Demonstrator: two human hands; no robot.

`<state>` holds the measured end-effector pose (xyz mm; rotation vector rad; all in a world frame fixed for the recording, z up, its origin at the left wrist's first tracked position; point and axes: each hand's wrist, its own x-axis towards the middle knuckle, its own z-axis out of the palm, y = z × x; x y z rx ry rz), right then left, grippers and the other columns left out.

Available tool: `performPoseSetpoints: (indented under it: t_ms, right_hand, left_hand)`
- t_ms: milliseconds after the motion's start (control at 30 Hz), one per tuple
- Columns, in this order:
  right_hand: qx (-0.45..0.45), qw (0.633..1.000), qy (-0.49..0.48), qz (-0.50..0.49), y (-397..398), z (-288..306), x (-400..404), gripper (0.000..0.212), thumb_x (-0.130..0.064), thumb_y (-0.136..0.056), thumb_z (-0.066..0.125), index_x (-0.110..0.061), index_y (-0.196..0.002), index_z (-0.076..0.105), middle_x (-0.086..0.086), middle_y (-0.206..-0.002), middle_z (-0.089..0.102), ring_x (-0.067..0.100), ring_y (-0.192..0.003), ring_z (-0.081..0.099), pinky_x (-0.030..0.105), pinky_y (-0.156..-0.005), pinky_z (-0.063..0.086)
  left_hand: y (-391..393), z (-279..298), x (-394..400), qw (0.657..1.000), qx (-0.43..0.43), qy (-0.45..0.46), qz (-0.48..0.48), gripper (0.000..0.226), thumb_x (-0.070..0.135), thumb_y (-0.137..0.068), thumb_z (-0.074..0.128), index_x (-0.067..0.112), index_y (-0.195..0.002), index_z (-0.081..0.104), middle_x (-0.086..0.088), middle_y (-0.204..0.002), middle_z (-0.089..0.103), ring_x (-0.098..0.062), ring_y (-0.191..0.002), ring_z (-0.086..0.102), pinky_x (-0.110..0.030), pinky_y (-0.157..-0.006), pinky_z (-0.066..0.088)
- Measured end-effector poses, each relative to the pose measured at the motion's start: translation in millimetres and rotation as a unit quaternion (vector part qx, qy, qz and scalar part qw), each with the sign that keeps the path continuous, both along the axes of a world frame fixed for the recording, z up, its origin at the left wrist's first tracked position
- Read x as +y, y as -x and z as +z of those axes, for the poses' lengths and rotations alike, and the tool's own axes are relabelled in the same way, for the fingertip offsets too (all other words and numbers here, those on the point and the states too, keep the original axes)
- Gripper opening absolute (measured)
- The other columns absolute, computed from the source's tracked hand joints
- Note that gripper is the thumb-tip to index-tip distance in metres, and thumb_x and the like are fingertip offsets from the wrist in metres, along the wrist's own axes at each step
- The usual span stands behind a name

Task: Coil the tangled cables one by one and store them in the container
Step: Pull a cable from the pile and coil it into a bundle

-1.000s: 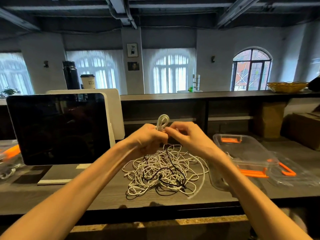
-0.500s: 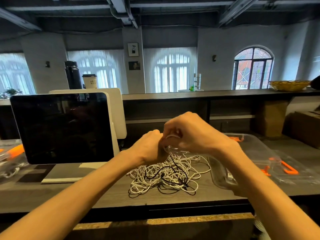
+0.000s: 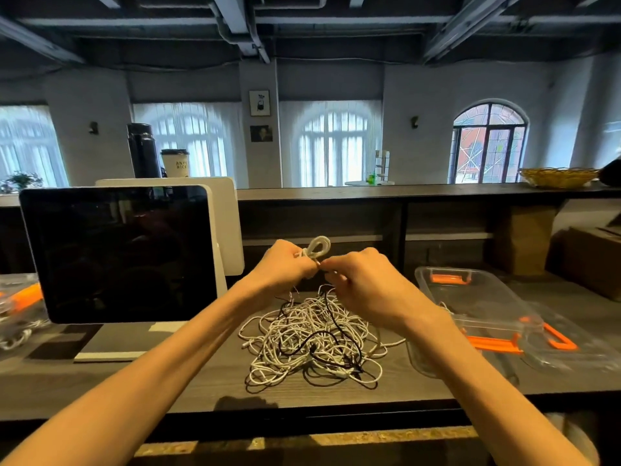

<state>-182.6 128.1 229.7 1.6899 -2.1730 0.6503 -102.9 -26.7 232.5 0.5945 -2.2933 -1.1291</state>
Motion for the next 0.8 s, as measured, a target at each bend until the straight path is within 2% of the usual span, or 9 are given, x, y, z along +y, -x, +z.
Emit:
performPoseSetpoints:
  t_ms: [100,200,267,333,433,533,667,733,800]
  right_hand:
    - [0.118,0.989,-0.071,-0.050,-25,0,5,0.024,-0.006,-0.100,0.050,-0.011,-0.120,0.061,0.012,-0.113,0.066,0.030,-0.095,0.062,0.034,-0.072,0.045]
    - [0.171,0.982,-0.078,-0.021,-35,5,7,0.024,-0.007,-0.099,0.053,-0.013,-0.119,0.065,0.009,-0.109,0.067,0.029,-0.094,0.066,0.032,-0.070,0.045]
    - [0.157,0.987,-0.032,0.004,-19,12,5,0.019,-0.012,-0.096,0.059,-0.020,-0.108,0.072,0.002,-0.100,0.073,0.023,-0.086,0.068,0.035,-0.072,0.055]
    - [0.063,0.997,0.020,0.031,4,15,1,0.017,-0.013,-0.093,0.066,-0.022,-0.102,0.077,-0.004,-0.096,0.076,0.014,-0.084,0.069,0.032,-0.075,0.058]
    - [-0.123,0.985,0.095,0.075,25,9,0,0.010,-0.024,-0.096,0.071,-0.021,-0.100,0.079,-0.011,-0.090,0.075,0.003,-0.084,0.069,0.020,-0.076,0.058]
    - [-0.224,0.967,0.104,0.069,31,-5,-3,0.024,-0.041,-0.096,0.067,-0.023,-0.101,0.081,-0.004,-0.080,0.074,0.008,-0.070,0.065,0.025,-0.063,0.052]
    - [-0.233,0.966,0.082,0.074,19,-14,-5,0.024,-0.036,-0.102,0.060,-0.024,-0.104,0.080,-0.001,-0.080,0.076,0.015,-0.071,0.067,0.037,-0.063,0.055]
    - [-0.200,0.976,0.056,0.067,16,-13,-4,0.023,-0.031,-0.104,0.058,-0.022,-0.105,0.079,0.003,-0.083,0.075,0.024,-0.078,0.069,0.046,-0.072,0.056]
    - [-0.174,0.983,0.022,0.056,15,-10,-3,0.022,-0.023,-0.104,0.057,-0.021,-0.108,0.078,0.002,-0.088,0.075,0.022,-0.080,0.069,0.044,-0.075,0.057]
  left_hand:
    - [6,-8,-5,0.984,-0.055,0.158,0.063,0.024,0.013,-0.087,0.069,0.010,-0.064,0.066,-0.009,-0.066,0.065,-0.021,-0.066,0.062,-0.035,-0.061,0.049]
    - [3,-9,4,0.922,-0.152,0.346,0.089,0.014,0.025,-0.090,0.068,0.017,-0.079,0.066,-0.005,-0.082,0.065,-0.025,-0.081,0.065,-0.036,-0.066,0.048]
    - [-2,-12,12,0.875,-0.187,0.441,0.067,0.011,0.026,-0.092,0.065,0.016,-0.097,0.067,-0.007,-0.094,0.064,-0.027,-0.092,0.065,-0.036,-0.073,0.047]
    - [-6,-16,11,0.878,-0.170,0.448,-0.003,0.005,0.021,-0.090,0.066,0.018,-0.087,0.065,0.000,-0.081,0.058,-0.024,-0.083,0.064,-0.034,-0.069,0.045]
    - [-9,-23,2,0.947,-0.064,0.287,-0.133,0.026,0.014,-0.084,0.067,0.014,-0.059,0.060,0.003,-0.056,0.052,-0.015,-0.052,0.048,-0.032,-0.053,0.038]
    - [-11,-21,2,0.976,0.057,0.074,-0.198,0.025,0.001,-0.088,0.065,-0.001,-0.063,0.063,-0.005,-0.054,0.048,-0.019,-0.051,0.039,-0.028,-0.052,0.034]
    - [-14,-21,-1,0.960,0.050,-0.174,-0.212,0.029,0.009,-0.092,0.067,0.014,-0.063,0.066,0.003,-0.049,0.038,-0.010,-0.041,0.031,-0.024,-0.045,0.023]
    - [-19,-24,-6,0.948,0.019,-0.222,-0.227,0.025,0.022,-0.084,0.075,0.015,-0.064,0.063,0.004,-0.048,0.034,-0.009,-0.039,0.028,-0.024,-0.043,0.020]
    - [-25,-25,-13,0.932,0.010,-0.252,-0.260,0.041,0.041,-0.077,0.079,0.011,-0.065,0.054,0.004,-0.046,0.034,-0.009,-0.037,0.028,-0.023,-0.042,0.020]
